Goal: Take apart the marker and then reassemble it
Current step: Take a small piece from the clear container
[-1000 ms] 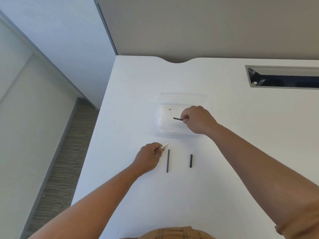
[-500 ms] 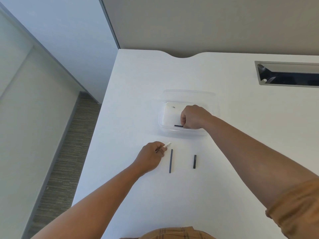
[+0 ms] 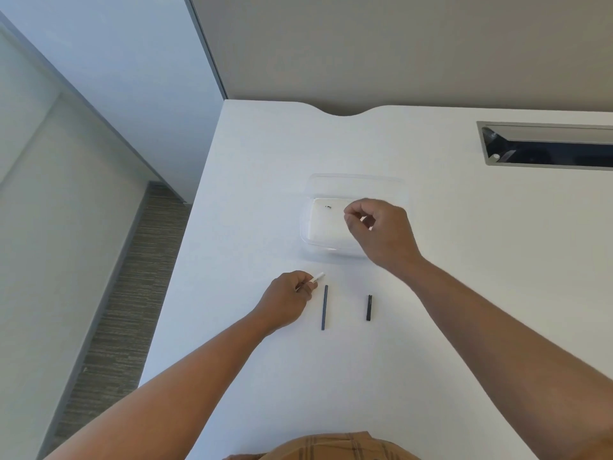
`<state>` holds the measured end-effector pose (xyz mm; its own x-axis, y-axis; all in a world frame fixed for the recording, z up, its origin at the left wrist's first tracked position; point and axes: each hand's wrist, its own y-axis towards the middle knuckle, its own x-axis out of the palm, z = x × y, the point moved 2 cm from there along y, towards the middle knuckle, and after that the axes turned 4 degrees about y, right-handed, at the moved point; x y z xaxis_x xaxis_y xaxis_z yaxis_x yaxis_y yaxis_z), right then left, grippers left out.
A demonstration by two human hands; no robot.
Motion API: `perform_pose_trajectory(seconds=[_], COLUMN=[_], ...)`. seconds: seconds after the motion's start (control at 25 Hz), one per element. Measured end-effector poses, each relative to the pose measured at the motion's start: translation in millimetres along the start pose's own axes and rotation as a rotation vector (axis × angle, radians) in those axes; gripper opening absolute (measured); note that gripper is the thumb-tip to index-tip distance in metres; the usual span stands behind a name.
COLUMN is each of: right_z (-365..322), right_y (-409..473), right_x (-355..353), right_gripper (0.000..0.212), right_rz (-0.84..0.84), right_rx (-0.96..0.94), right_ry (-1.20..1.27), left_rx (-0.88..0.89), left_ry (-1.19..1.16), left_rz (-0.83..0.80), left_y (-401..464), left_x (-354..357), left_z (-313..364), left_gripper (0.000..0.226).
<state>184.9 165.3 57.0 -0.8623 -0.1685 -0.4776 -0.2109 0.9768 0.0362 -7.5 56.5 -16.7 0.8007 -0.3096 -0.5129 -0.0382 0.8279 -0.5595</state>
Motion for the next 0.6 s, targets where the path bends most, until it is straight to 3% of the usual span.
perform_pose_trajectory(seconds=[0.16,0.36,0.6], right_z=[7.4,31.9,41.7], right_y=[-41.2,-78.1,-102.7], right_x=[10.5,24.1,41.9], right_gripper=[0.008,0.007,0.011], right_rz=[-0.022,-0.188,-0.347], right_rx=[-0.031,0.179,0.244], right_ry=[0.021,-0.164,-0.304], left_rx=[-0.005,-0.004,-0.015], left_ry=[-0.021,-0.013,-0.029], left_rz=[-0.001,-0.012,0.019], left_y=[-4.5,-10.8,-18.1], left_x=[-0.6,-5.0,-5.6], left_z=[1.5,3.8,5.7], left_gripper=[0.024,0.026,0.021])
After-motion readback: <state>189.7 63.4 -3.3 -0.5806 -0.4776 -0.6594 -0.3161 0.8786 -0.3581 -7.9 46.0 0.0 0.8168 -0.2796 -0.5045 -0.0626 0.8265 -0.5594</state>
